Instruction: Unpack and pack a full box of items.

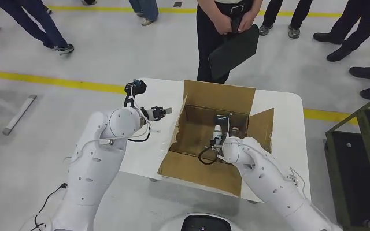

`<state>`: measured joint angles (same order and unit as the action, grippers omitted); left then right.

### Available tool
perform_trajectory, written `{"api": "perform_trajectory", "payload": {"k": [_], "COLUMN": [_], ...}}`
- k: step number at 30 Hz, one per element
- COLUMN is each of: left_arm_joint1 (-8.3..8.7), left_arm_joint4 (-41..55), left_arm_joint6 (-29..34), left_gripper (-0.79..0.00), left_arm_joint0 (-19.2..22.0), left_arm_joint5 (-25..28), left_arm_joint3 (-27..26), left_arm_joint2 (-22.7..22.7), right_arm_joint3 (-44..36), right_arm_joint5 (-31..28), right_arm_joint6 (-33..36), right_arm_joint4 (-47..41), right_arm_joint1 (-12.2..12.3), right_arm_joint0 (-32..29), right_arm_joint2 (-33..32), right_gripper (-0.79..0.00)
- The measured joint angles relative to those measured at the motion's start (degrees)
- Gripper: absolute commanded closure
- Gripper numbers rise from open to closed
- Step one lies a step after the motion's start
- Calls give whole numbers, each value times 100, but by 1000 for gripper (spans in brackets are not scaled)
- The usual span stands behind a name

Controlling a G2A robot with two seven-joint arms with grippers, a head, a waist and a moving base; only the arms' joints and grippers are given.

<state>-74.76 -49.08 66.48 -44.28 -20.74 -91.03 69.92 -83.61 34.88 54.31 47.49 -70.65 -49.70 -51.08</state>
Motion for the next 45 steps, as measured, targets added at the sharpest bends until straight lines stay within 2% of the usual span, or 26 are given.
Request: {"api": "perform_trajectory", "payload": {"k": [11,26,29,30,31,41,45], "left_arm_joint1": [0,0,0,0,0,0,0], "left_arm_joint4": [0,0,0,0,0,0,0], "left_arm_joint6": [0,0,0,0,0,0,0], "left_gripper": [-785,-785,-785,-785,-785,-785,-785], "left_arm_joint0": [0,0,0,0,0,0,0], "left_arm_joint5": [0,0,0,0,0,0,0], "left_arm_joint3": [0,0,0,0,0,0,0], "left_arm_joint2": [0,0,0,0,0,0,0], "right_arm_joint3": [206,1935,2236,2328,2388,2791,2858], "right_arm_joint5": [-96,31,-6,-18,-26,-63,-43], "right_arm_joint6": [-130,-78,-155,-183,-202,-277,-287], "right_arm_joint4": [-93,-602,-710,-748,-771,-823,-780], "right_arm_joint1": [-30,-486,-588,-624,-648,-838,-881], "right_arm_joint0": [-72,699,829,872,901,1117,1156], "right_arm_joint2": [-59,540,642,672,690,830,842], "right_gripper": [0,0,-120,-219,-252,-274,-345]}}
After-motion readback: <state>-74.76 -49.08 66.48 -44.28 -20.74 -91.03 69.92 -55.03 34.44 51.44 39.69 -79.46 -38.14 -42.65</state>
